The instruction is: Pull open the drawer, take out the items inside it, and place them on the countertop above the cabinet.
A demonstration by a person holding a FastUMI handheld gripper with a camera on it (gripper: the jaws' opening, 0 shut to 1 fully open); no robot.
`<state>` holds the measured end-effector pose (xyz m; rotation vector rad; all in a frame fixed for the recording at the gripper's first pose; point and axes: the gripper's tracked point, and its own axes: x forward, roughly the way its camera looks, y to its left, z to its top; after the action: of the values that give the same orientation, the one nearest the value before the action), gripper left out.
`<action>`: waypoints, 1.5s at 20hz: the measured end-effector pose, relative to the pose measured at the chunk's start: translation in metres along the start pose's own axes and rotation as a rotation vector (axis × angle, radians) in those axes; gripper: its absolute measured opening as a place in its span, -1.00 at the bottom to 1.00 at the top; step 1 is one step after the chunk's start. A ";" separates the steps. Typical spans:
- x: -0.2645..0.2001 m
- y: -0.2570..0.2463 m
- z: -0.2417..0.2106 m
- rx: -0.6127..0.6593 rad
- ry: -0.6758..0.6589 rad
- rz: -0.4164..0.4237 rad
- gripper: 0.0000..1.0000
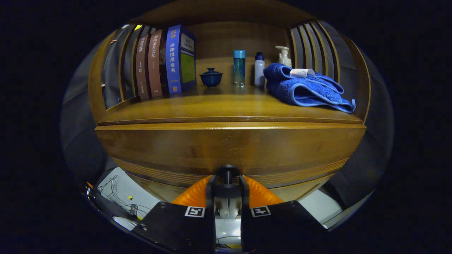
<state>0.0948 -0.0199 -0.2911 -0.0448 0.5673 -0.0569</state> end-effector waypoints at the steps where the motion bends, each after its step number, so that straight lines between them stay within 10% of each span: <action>1: -0.005 0.001 -0.003 -0.003 0.010 0.000 -0.36; 28: -0.165 -0.001 -0.113 -0.014 0.230 0.053 -0.35; 30: -0.171 -0.005 -0.105 -0.013 0.210 0.032 -0.09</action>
<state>-0.1063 -0.0163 -0.2877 -0.0422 0.7780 -0.0266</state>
